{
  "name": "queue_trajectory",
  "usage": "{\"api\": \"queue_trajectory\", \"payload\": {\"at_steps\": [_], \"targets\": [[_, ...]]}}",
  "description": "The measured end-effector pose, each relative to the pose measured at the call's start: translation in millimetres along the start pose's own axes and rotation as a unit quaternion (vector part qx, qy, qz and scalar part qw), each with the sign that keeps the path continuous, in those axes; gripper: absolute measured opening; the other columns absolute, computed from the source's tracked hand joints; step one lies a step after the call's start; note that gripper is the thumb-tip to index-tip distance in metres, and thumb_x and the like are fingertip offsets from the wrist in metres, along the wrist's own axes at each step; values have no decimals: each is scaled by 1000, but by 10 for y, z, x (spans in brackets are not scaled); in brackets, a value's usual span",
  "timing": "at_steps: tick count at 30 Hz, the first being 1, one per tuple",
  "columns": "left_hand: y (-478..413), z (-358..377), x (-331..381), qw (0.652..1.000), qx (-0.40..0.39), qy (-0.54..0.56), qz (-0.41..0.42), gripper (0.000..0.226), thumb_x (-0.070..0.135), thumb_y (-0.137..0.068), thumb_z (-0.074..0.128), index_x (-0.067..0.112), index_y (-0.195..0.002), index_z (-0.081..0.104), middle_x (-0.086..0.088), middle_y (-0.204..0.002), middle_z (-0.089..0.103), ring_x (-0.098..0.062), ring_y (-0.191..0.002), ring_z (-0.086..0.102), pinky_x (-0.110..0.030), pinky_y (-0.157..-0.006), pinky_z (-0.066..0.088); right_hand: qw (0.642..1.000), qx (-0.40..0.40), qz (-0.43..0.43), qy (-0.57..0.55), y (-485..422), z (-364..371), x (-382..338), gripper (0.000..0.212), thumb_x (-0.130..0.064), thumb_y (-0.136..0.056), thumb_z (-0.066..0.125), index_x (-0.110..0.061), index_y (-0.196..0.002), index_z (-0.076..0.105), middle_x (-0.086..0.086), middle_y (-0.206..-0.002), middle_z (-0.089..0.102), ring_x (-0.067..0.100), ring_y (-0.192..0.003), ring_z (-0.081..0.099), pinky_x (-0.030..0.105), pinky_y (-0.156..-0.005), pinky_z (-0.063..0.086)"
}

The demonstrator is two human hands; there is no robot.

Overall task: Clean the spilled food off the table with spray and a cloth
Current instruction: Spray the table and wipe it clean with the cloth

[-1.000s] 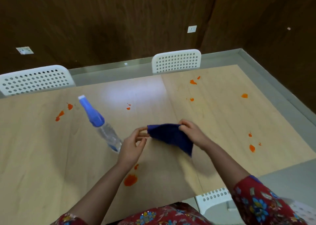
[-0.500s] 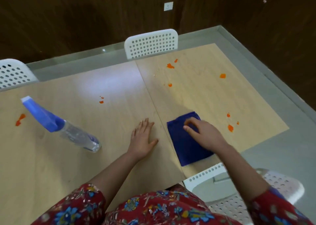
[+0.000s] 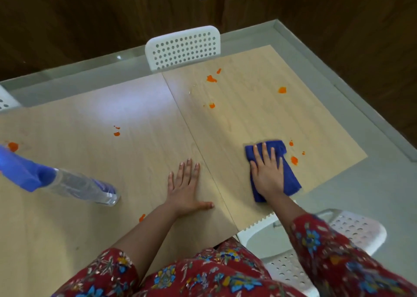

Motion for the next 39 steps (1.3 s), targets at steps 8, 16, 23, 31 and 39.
{"api": "queue_trajectory", "payload": {"at_steps": [8, 16, 23, 31, 39], "targets": [[8, 12, -7, 1000, -5, -5, -5, 137, 83, -60, 60, 31, -139, -39, 4, -143, -51, -19, -134, -44, -46, -111, -23, 968, -26, -249, 22, 826, 282, -606, 57, -49, -102, 22, -32, -155, 9, -6, -163, 5, 20, -150, 3, 44, -120, 5], [12, -7, -13, 1000, 1, 8, 11, 136, 81, -62, 60, 29, -142, -37, 4, -144, -50, -19, -134, -44, -45, -110, -24, 1000, 0, 10, 0, -214, 6, -280, 61, -52, -97, 9, -31, -155, 3, -3, -163, 0, 25, -150, -2, 50, -120, 2], [14, -16, -11, 1000, 13, 14, 8, 135, 80, -62, 62, 31, -142, -36, 5, -145, -49, -17, -134, -44, -44, -111, -24, 954, -20, -297, 39, 731, 194, -542, 53, -51, -101, 18, -42, -152, 10, -8, -161, 15, 22, -150, 7, 52, -118, 9], [49, -18, -22, 998, 31, 46, 11, 121, 77, -73, 55, 31, -145, -31, 7, -146, -48, -16, -136, -41, -45, -113, -23, 999, -35, 21, 1, -394, 14, -312, 54, -54, -99, 15, -46, -150, -1, -16, -160, -12, 31, -148, -14, 72, -108, -4], [-244, -336, 75, 996, 89, 31, -7, 106, 63, -85, 53, 26, -150, -22, 12, -151, -37, -9, -137, -36, -40, -111, -21, 991, -16, -135, 23, 72, 50, 303, 57, -53, -97, 19, -38, -151, 20, -10, -160, 17, 27, -148, 14, 55, -116, 15]]}}
Point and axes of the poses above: each hand's wrist, its own y-axis away from the middle knuckle, its own z-axis out of the palm, x = y × z, the point moved 6 cm from there along -y, towards the middle knuckle
